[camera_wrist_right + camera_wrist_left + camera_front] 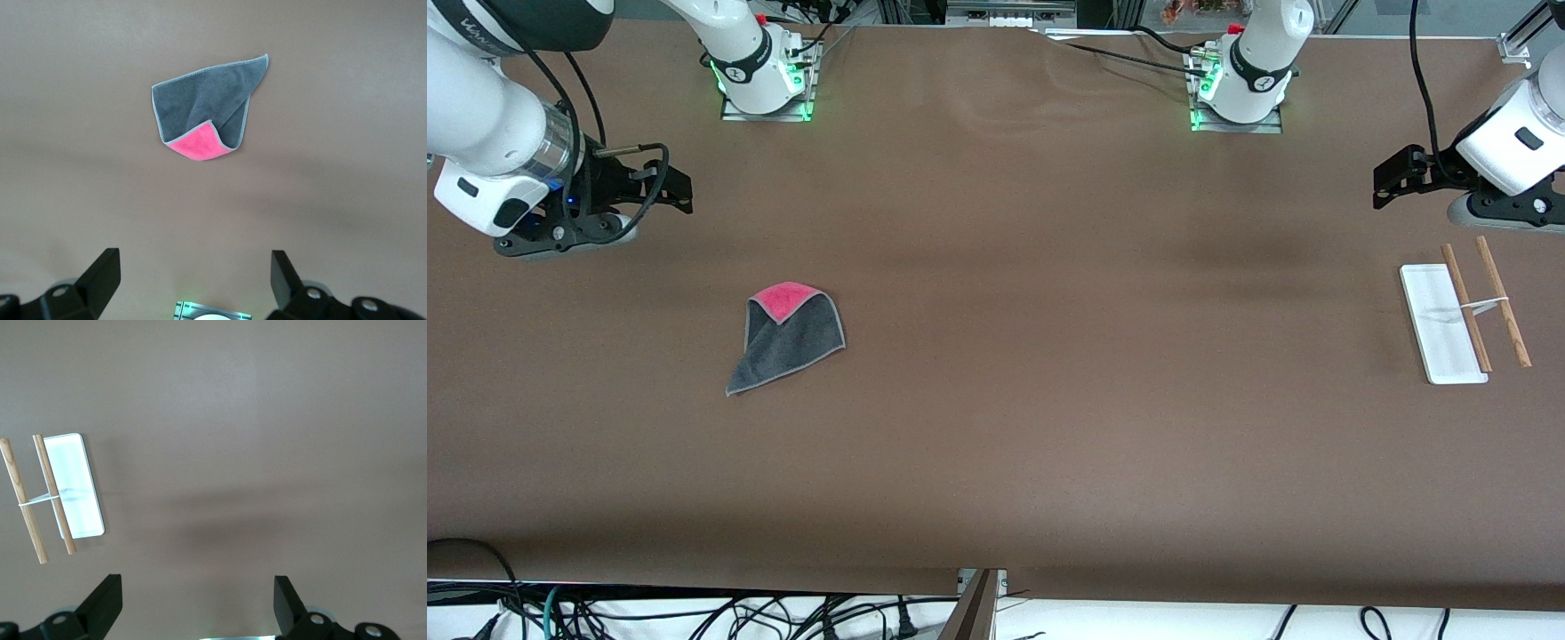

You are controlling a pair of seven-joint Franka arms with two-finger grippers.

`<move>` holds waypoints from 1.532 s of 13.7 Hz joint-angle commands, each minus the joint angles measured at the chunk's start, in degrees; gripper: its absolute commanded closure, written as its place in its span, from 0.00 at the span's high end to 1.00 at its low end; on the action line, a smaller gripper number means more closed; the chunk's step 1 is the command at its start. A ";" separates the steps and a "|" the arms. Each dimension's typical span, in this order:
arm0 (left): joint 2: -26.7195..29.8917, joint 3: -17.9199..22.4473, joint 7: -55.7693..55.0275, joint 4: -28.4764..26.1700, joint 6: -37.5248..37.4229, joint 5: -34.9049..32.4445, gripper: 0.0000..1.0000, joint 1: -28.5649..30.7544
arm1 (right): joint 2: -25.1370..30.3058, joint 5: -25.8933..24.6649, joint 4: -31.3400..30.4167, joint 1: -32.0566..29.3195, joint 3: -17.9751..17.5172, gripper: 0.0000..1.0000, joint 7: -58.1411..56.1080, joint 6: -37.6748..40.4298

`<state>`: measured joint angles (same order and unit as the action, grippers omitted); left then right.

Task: Pass towel and hang on rack
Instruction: 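Lower the right gripper onto the grey towel and pinch its pink corner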

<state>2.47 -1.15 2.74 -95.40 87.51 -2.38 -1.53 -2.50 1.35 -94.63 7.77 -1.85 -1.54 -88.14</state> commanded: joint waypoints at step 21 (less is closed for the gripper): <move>-0.01 0.09 -0.10 1.00 -0.94 -0.17 1.00 -0.23 | -21.14 2.77 -25.78 0.14 -2.27 0.99 0.75 -49.58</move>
<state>2.47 -1.15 2.74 -95.39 87.51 -2.38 -1.53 -24.16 2.23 -119.16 7.88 -3.15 -1.42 -136.82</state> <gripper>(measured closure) 0.000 0.004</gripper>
